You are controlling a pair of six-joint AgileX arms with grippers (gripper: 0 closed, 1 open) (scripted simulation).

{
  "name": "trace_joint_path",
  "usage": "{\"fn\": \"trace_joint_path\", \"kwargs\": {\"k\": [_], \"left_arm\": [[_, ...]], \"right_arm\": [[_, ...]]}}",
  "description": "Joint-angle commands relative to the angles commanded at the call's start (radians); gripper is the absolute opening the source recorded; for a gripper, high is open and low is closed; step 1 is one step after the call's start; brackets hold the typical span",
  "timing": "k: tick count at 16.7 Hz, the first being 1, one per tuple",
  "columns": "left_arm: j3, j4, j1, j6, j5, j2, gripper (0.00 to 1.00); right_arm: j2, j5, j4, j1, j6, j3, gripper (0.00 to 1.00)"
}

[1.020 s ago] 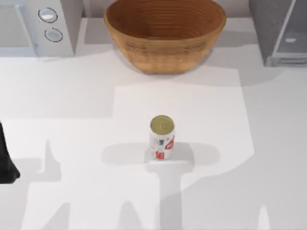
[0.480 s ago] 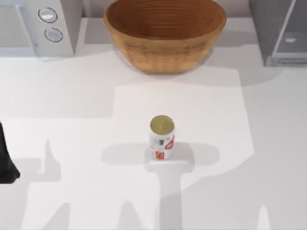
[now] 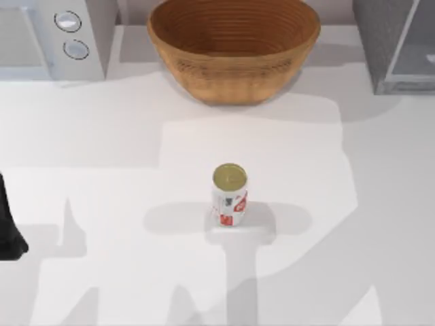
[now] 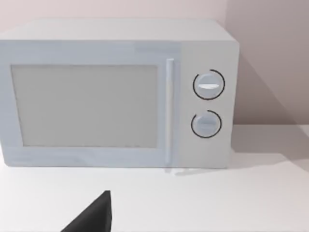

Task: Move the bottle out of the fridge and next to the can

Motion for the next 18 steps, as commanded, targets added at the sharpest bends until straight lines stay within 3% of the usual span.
{"fn": "trace_joint_path", "kwargs": {"k": [7, 14, 18], "left_arm": [[0.0, 0.0, 0.0, 0.0, 0.0, 0.0, 1.0], [0.0, 0.0, 0.0, 0.0, 0.0, 0.0, 1.0], [0.0, 0.0, 0.0, 0.0, 0.0, 0.0, 1.0]], "right_arm": [[-0.046, -0.013, 0.035, -0.014, 0.0, -0.074, 0.0], [-0.28, -0.081, 0.188, -0.075, 0.002, -0.502, 0.0], [-0.376, -0.107, 0.252, -0.101, 0.003, -0.635, 0.0]]}}
